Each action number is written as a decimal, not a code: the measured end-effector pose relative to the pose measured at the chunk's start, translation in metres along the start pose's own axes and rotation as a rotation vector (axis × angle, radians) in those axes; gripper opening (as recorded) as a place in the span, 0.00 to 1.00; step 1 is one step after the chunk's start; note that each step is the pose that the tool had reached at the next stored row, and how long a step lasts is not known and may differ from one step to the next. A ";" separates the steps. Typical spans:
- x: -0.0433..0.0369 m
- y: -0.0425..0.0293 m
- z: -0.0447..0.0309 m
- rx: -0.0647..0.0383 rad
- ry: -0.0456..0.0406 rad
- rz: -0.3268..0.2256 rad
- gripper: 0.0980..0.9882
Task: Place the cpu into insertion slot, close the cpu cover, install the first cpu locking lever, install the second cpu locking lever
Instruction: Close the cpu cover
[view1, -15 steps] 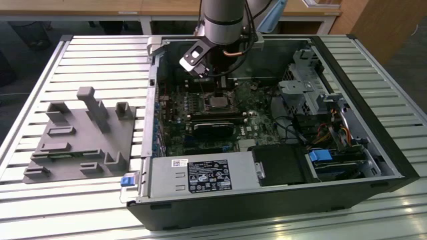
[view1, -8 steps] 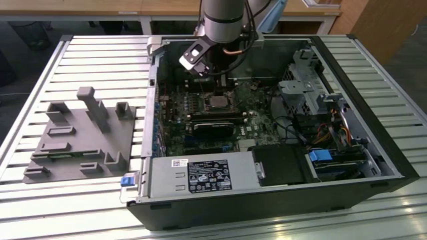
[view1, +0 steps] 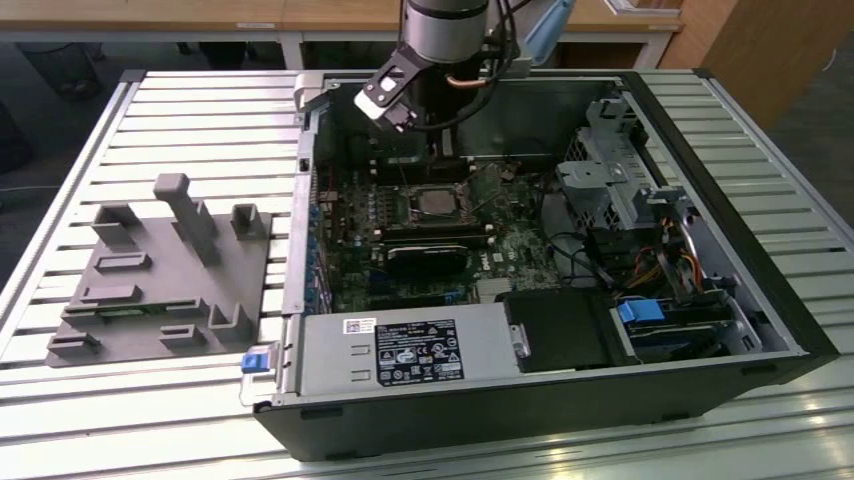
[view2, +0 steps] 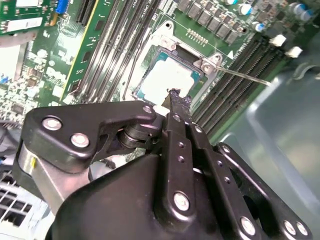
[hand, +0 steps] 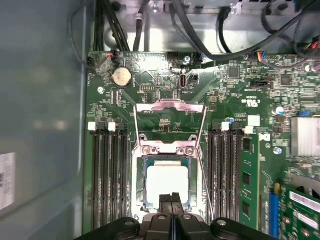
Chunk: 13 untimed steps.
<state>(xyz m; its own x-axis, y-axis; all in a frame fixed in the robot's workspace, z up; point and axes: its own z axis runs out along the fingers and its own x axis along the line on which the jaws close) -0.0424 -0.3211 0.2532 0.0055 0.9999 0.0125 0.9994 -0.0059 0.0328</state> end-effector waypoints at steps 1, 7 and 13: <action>0.0000 -0.0002 -0.0042 0.000 0.0004 0.000 0.03; 0.0004 -0.0001 -0.0297 0.000 0.0048 0.000 0.03; -0.0002 0.0002 -0.0386 0.000 0.0103 0.000 0.03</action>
<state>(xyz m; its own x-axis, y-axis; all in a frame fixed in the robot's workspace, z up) -0.0434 -0.3218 0.2918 0.0055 0.9997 0.0228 0.9995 -0.0062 0.0323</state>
